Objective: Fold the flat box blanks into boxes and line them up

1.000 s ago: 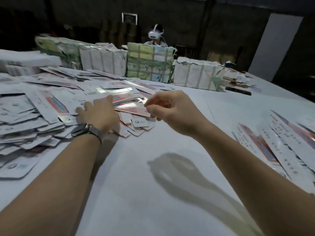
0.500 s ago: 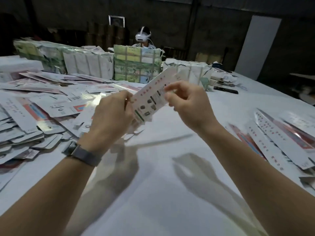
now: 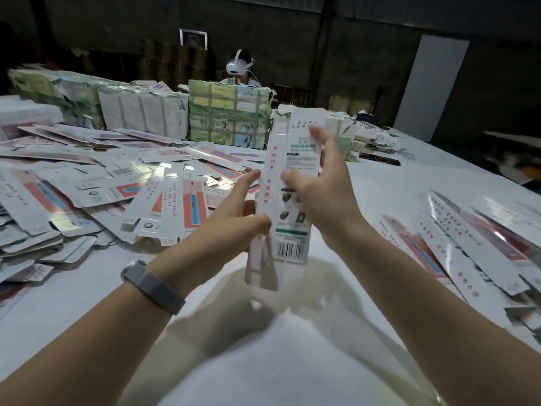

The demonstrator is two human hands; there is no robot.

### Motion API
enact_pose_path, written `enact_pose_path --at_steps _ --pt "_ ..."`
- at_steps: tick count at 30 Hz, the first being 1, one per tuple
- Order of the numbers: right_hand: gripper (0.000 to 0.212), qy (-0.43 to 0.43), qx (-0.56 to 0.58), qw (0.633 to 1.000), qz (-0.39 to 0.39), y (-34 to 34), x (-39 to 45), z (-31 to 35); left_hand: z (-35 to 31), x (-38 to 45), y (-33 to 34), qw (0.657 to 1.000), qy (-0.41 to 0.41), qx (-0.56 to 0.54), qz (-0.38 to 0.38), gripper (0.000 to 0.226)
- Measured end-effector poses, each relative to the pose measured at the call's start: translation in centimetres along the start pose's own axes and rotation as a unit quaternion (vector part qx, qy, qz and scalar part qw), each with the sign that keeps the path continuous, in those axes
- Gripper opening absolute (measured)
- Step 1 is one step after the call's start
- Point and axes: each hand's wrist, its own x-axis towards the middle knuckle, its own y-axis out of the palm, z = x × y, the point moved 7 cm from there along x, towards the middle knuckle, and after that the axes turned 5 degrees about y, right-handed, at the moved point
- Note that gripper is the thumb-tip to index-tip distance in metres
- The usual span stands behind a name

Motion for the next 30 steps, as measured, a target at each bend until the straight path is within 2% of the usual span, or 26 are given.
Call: enact_pose_path --at_steps 3,5,7,8,10,11,14,16,19,22,26,30 --pt "0.089 -0.048 0.023 0.998 0.018 1.3 -1.1 0.3 -0.8 -0.3 1.4 0.998 0.058 -0.031 0.002 0.077" --pt "0.083 -0.054 0.048 0.997 0.035 1.9 -1.4 0.7 -1.1 -0.4 1.7 0.998 0.063 -0.025 0.016 0.077" --pt "0.068 -0.037 0.069 0.995 0.065 2.3 -1.2 1.2 -1.5 -0.6 1.6 0.998 0.049 0.006 0.032 0.071" --pt "0.061 -0.024 0.080 0.993 0.085 2.5 -1.2 1.3 -1.5 -0.7 1.6 0.999 0.039 -0.009 0.036 0.058" --pt "0.051 -0.013 0.075 0.991 0.108 2.5 -1.1 1.5 -1.7 -1.1 1.7 0.994 0.022 -0.105 0.031 0.022" --pt "0.047 -0.026 0.041 0.994 0.101 2.2 -1.1 1.7 -1.8 -1.3 1.9 0.989 0.016 -0.142 0.035 0.015" --pt "0.043 -0.087 -0.095 0.989 0.074 1.4 -1.0 2.5 -1.7 -1.6 2.4 0.987 0.014 -0.141 0.079 0.040" --pt "0.041 -0.087 -0.120 0.986 0.078 1.1 -0.7 2.6 -1.5 -1.6 2.5 0.987 0.000 -0.124 0.105 0.052" --pt "0.037 -0.079 -0.087 0.992 0.040 0.1 -0.2 2.6 -1.4 -1.7 2.3 0.984 -0.021 -0.135 0.112 0.056" --pt "0.039 -0.068 -0.107 0.992 0.021 0.0 -0.2 2.0 -1.3 -1.5 2.0 0.981 -0.030 -0.174 0.083 0.060" --pt "0.050 -0.056 -0.137 0.989 0.023 0.5 -0.5 1.5 -1.2 -1.2 2.0 0.980 0.004 -0.195 0.048 0.053" --pt "0.040 -0.056 -0.150 0.987 0.025 0.7 -0.7 1.5 -1.0 -1.1 1.7 0.984 0.020 -0.176 0.022 0.050"
